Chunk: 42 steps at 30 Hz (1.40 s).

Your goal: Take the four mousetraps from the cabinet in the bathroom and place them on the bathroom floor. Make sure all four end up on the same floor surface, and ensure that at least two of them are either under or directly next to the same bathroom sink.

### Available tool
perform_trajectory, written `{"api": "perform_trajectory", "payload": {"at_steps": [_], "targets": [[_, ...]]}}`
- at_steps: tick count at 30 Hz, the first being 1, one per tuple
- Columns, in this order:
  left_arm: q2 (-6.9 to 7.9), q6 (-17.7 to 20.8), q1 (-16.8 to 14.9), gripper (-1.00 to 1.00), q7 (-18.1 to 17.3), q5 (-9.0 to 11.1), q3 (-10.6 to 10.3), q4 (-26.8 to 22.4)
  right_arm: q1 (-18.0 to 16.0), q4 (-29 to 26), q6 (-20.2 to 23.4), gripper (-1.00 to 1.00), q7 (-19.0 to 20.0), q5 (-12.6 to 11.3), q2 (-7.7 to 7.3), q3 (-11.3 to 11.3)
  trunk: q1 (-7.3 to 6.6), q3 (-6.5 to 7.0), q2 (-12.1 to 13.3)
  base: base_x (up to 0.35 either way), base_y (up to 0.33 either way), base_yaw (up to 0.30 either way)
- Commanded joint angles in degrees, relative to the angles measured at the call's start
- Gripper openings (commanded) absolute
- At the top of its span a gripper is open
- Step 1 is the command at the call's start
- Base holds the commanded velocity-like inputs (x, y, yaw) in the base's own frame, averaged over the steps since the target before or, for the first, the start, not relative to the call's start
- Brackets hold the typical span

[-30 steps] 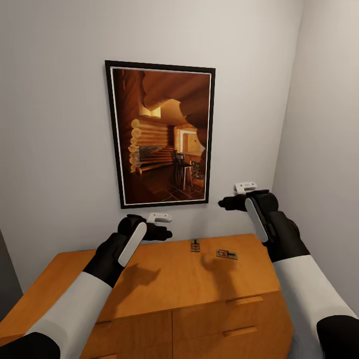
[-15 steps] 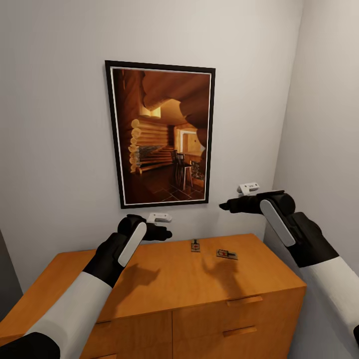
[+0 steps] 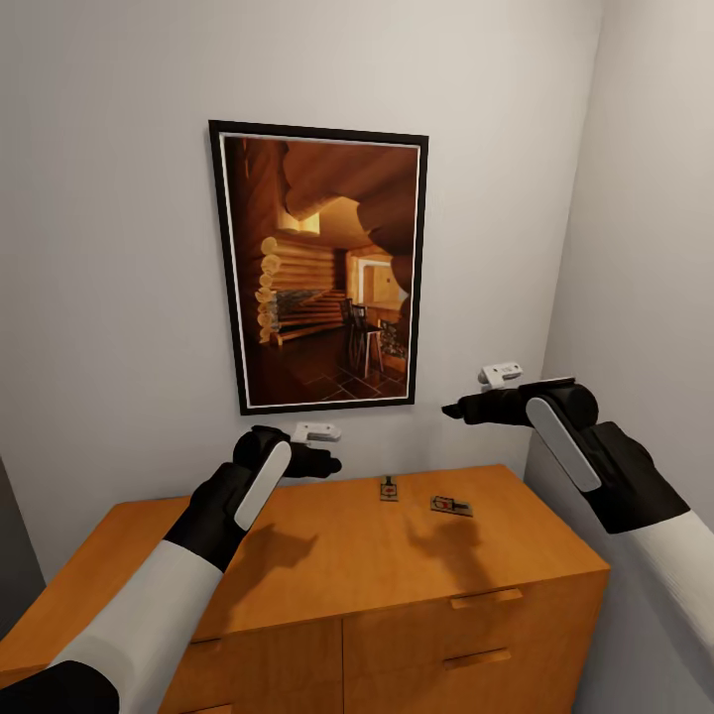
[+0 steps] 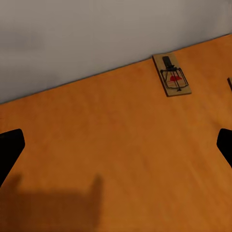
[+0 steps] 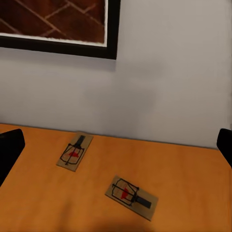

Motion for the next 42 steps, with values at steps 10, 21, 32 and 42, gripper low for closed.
{"api": "perform_trajectory", "payload": {"at_steps": [10, 21, 32, 42], "targets": [[-0.11, 0.2, -0.1, 1.00, 0.8, 0.2, -0.2, -2.0, -0.1, -0.2, 0.1, 1.00, -0.7, -0.3, -0.62, 0.1, 0.01, -0.09, -0.1, 0.000, 0.000, 0.000], [-0.23, 0.2, -0.1, 1.00, 0.9, 0.7, -0.1, -2.6, 0.0, -0.2, 0.1, 1.00, -0.8, 0.3, -0.82, 0.0, 0.01, -0.09, -0.1, 0.038, 0.000, 0.000], [-0.23, 0.2, -0.1, 1.00, 0.9, 1.0, 0.1, -2.5, 0.0, -0.1, 0.1, 1.00, -1.0, 0.3, -0.85, 0.0, 0.01, -0.09, -0.1, 0.242, 0.000, 0.000], [-0.29, 0.2, -0.1, 1.00, 0.9, 1.1, 0.0, -2.5, 0.0, 0.1, 0.1, 1.00, -1.5, 0.4, -0.85, 0.1, 0.01, -0.09, -0.1, 0.137, 0.000, 0.000]]}}
